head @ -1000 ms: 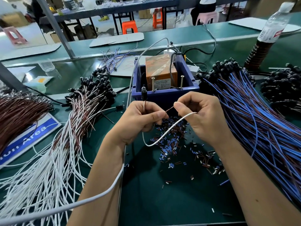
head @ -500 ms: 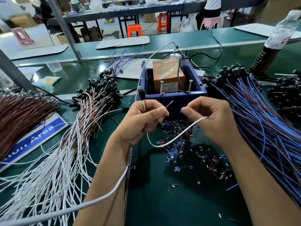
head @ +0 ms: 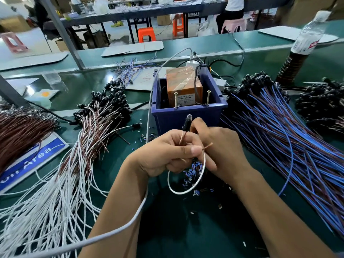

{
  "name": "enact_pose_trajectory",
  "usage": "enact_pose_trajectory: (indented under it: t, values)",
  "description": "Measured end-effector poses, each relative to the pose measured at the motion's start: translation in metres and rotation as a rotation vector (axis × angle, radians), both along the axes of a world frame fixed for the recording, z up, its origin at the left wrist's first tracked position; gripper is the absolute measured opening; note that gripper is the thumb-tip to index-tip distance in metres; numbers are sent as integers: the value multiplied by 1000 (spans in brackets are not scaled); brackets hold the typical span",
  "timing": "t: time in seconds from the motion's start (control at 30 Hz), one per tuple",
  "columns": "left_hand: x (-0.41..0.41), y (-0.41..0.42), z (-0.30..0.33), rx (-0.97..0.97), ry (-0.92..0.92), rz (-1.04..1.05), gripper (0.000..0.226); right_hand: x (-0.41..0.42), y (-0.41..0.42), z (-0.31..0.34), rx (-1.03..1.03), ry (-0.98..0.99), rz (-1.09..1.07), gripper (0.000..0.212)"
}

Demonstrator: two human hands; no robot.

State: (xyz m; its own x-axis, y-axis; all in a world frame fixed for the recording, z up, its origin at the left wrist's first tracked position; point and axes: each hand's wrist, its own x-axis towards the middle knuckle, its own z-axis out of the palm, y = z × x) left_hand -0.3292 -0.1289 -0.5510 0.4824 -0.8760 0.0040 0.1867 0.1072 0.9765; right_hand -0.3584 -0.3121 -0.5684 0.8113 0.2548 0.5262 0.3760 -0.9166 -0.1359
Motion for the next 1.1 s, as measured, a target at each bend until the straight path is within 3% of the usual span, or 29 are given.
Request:
enact_pose_trajectory:
  t: [0.17, 0.37, 0.53, 0.6, 0.67, 0.73, 0.83, 1.0, 1.1]
  values:
    - [4, 6, -1, -65, 59, 72, 22, 1, -3, 1, 54, 11, 7, 32]
    - [7, 6, -3, 47, 84, 69, 16, -3, 1, 2, -12, -27, 37, 45]
    - [6, 7, -1, 23, 59, 83, 16, -3, 0, 3, 76, -18, 90, 27]
    - [7, 14, 0, -49, 83, 109, 21, -3, -7, 7, 263, 117, 156, 31]
    - [9, 23, 3, -161, 149, 148, 23, 0, -22, 14, 581, 321, 277, 38]
    - [10, 31, 5, -272, 205, 178, 23, 3, -38, 21, 847, 411, 365, 32]
    - [10, 32, 7, -314, 176, 174, 23, 6, -48, 22, 1110, 371, 380, 20]
    - [8, 24, 5, -260, 118, 164, 22, 7, -39, 20, 1385, 336, 375, 21]
    - [8, 22, 5, -243, 117, 179, 22, 4, -38, 23, 1513, 373, 486, 16]
